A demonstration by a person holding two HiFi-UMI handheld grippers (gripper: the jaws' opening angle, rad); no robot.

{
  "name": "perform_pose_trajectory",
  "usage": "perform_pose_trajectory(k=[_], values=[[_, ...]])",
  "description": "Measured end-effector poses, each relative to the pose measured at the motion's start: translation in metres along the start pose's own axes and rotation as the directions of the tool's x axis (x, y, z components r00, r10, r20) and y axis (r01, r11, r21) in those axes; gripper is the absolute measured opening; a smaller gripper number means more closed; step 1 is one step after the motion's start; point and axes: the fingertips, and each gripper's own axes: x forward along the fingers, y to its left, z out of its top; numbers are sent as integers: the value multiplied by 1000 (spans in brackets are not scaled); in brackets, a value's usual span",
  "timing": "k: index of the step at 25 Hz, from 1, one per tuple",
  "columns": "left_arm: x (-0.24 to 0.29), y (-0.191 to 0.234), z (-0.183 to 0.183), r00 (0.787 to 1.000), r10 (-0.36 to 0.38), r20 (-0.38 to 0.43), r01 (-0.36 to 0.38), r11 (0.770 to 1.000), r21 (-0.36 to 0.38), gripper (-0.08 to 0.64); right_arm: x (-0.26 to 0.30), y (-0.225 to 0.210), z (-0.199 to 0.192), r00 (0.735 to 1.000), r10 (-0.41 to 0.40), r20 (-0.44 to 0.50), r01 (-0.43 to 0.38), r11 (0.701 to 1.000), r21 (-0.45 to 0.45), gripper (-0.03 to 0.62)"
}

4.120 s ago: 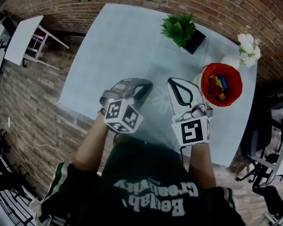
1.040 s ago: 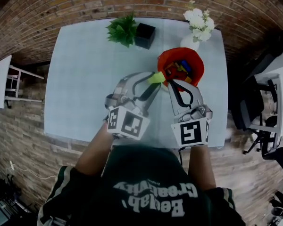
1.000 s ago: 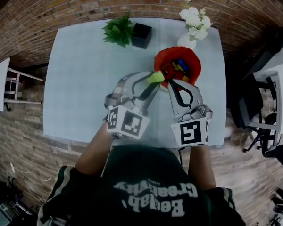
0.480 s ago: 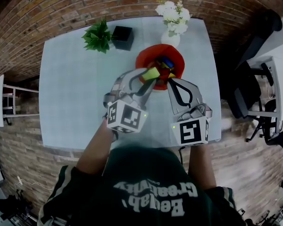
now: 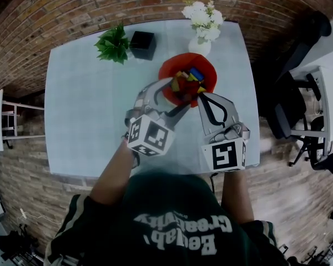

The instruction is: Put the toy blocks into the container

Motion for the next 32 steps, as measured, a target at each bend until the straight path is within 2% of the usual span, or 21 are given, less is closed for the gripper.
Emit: perform_pose_trajectory(k=[2, 4, 5, 6, 12, 18, 32], values=[[-1, -1, -1, 1000, -9, -3, 9, 1000, 1, 331, 1, 1, 1, 1000, 4, 1, -4, 1000, -4, 6], [-4, 1, -2, 1000, -7, -12, 7, 1000, 7, 294, 2, 2, 3, 1000, 3, 7, -3, 1000, -3, 6], [-7, 3, -1, 1000, 6, -13, -6, 1000, 11, 184, 2, 2, 4, 1000, 3, 9, -3, 1000, -4, 6], [-10, 5, -1, 1000, 22, -11, -22, 1000, 14, 4, 2, 2, 5, 1000, 4, 10, -4, 1000, -6, 6], [-27, 14, 13, 997, 73, 28, -74, 997, 37, 3, 5, 7, 13, 1000, 16, 18, -15, 1000, -22, 6], [-59, 31, 27, 988, 140, 68, -142, 990, 17, 3, 12, 19, 33, 998, 31, 63, -28, 999, -47, 6], [-151, 70, 9, 950, 309, 47, -308, 951, -21, 3, 44, 82, 101, 970, 158, 187, -141, 985, -102, 6]])
